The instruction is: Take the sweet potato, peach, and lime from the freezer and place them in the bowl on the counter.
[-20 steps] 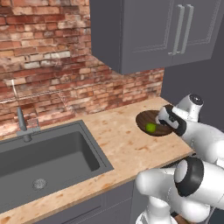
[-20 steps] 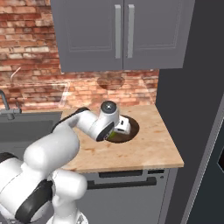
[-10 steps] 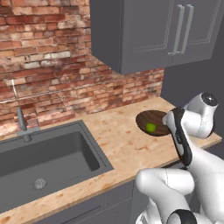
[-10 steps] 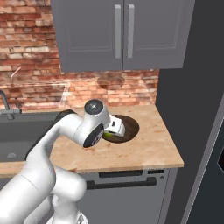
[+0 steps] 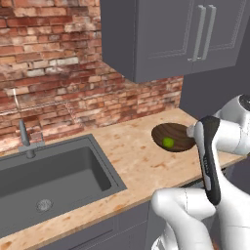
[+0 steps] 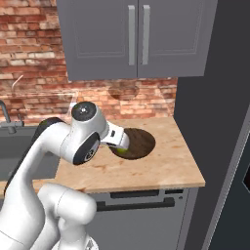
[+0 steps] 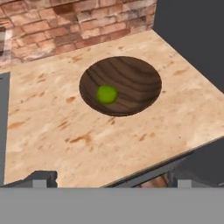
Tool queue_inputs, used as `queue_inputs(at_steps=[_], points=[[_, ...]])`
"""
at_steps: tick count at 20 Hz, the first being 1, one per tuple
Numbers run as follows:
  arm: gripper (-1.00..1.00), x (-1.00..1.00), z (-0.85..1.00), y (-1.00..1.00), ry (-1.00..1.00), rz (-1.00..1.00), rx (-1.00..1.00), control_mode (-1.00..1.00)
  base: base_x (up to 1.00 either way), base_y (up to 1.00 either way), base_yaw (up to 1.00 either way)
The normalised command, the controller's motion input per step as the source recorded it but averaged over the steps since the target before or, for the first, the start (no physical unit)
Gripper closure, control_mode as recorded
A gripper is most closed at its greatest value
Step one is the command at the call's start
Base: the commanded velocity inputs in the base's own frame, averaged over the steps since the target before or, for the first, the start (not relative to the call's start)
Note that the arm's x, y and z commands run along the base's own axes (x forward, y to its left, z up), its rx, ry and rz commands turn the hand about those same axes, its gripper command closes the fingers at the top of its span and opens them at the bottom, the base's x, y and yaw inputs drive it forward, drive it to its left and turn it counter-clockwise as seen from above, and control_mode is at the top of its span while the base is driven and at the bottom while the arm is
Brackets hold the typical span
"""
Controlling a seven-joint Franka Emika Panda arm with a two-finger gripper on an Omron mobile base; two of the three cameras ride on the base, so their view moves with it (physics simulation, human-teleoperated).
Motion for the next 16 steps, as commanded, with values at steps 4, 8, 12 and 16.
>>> queue_inputs(at_steps=[4, 8, 12, 16], points=[[-1.00, -0.30, 0.44, 0.37, -0.12, 0.00, 0.00, -1.00, 0.00, 0.00, 0.00], [-1.00, -0.20, 0.31, 0.36, -0.02, 0.00, 0.00, -1.00, 0.00, 0.00, 0.00], [-1.00, -0.21, 0.27, 0.29, -0.03, 0.00, 0.00, -1.00, 0.00, 0.00, 0.00], [-1.00, -0.26, 0.35, 0.29, -0.01, 0.00, 0.00, -1.00, 0.00, 0.00, 0.00]])
